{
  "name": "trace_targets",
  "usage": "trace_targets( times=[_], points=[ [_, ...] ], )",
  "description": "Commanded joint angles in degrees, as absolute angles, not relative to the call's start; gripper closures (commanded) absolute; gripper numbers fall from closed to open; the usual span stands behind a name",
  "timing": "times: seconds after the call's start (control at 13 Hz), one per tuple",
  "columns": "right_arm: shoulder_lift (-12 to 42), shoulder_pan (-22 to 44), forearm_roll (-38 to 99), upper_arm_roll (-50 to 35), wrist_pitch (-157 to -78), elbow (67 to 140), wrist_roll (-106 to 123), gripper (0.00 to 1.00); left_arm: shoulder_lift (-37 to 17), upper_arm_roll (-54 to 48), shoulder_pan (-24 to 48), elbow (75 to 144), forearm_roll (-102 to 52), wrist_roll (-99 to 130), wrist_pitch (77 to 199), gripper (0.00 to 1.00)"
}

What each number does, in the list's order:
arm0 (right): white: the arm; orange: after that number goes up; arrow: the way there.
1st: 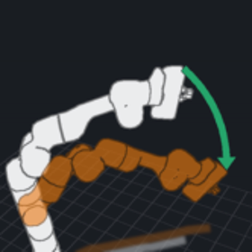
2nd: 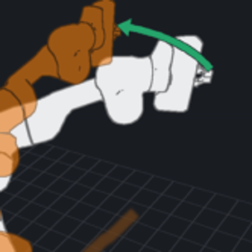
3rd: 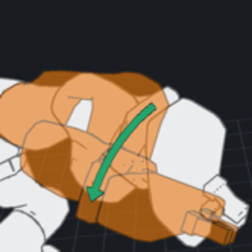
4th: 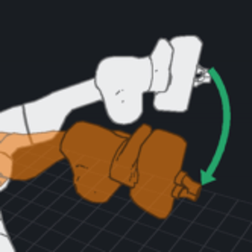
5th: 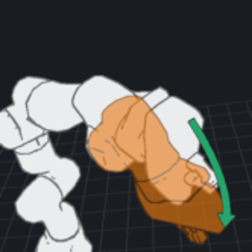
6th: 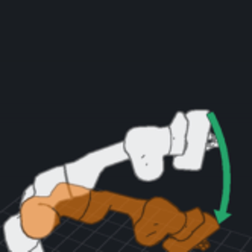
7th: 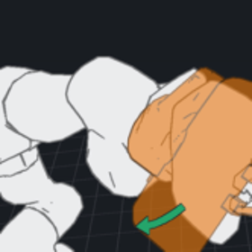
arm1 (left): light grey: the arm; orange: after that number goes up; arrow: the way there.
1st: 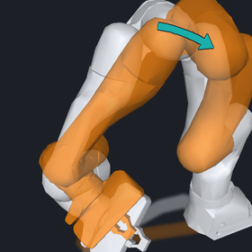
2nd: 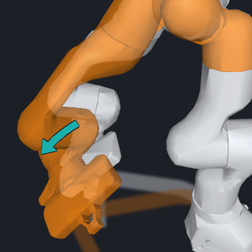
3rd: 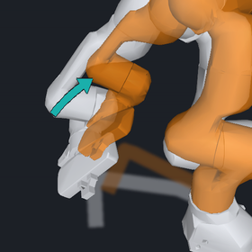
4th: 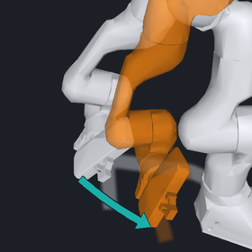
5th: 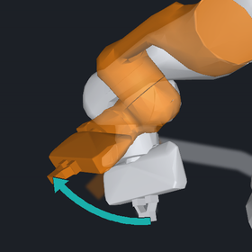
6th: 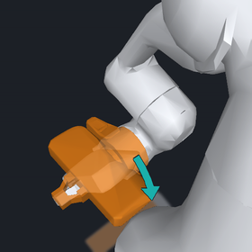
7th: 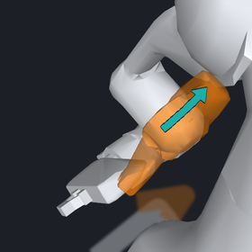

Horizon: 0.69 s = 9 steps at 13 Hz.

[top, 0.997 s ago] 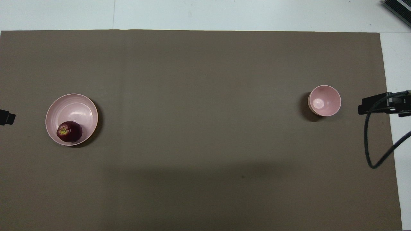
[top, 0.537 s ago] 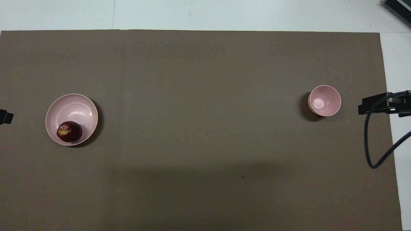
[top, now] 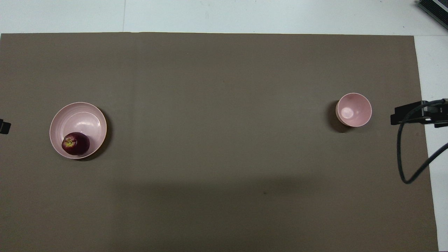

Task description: Move apple from plate to bowl

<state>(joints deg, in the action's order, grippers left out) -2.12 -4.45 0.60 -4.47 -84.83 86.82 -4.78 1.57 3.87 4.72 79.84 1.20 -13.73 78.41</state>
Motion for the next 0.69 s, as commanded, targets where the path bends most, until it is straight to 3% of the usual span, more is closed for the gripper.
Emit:
trace_targets(
  times=[0.0,0.61],
  points=[
    [-2.29,-5.01,1.93,-4.57,-83.94,86.48,-5.45,0.00,2.11,3.52,3.96,80.24,0.88,-13.97,79.89,0.00],
    [-2.29,-5.01,1.93,-4.57,-83.94,86.48,-5.45,0.00,2.99,3.60,2.81,82.79,-0.18,-14.15,83.05,0.00]
  ],
)
